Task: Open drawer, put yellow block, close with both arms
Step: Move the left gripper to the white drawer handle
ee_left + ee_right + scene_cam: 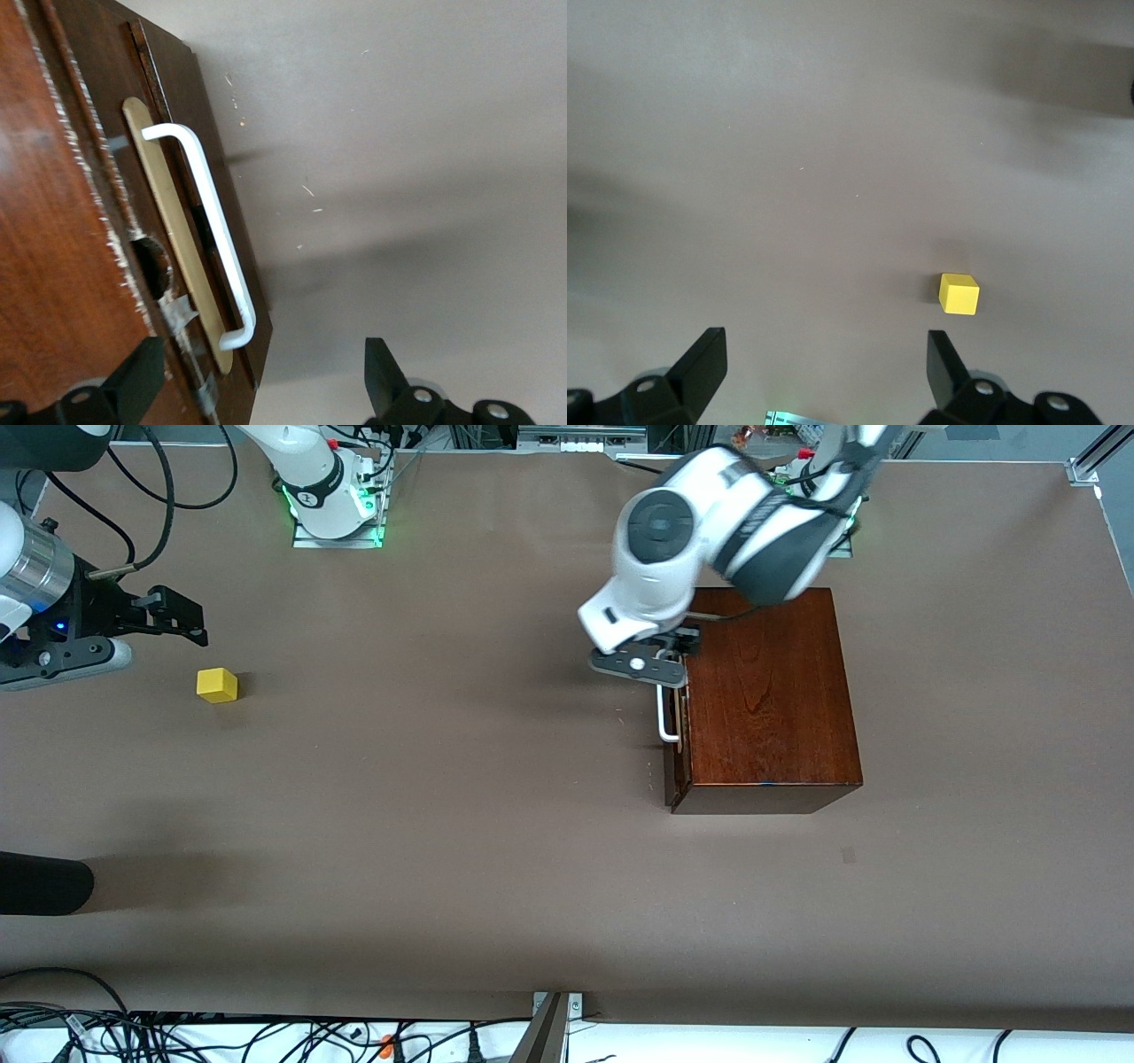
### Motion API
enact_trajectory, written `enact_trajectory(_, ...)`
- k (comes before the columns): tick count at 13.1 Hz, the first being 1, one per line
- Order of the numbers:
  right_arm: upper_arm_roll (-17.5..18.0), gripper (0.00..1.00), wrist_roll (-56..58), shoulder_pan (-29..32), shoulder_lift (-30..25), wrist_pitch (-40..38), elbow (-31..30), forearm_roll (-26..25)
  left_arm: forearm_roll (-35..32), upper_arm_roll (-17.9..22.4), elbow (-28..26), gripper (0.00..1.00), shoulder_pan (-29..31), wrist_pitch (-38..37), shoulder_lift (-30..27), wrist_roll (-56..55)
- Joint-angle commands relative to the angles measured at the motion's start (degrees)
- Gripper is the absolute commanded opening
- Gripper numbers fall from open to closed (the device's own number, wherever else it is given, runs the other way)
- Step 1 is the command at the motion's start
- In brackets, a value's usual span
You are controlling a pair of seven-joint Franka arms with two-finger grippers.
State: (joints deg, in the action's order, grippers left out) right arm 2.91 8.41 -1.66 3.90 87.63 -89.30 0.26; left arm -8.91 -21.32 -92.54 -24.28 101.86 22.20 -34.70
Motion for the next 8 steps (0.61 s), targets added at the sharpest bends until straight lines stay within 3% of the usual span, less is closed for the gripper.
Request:
enact_trajectory(1,0.1,1.00,-0.2,0.1,0.1,-1.0,1.0,0.8,-6.9,0.3,0.8,1.00,-2.0,0.1,3.1,-5.5)
enact_trajectory(8,0.0,1.00,-0.2,0.3,0.1,-1.0,1.0,0.8,-10.2,0.5,-3.3,1.00,-2.4,5.9,4.9,-12.7)
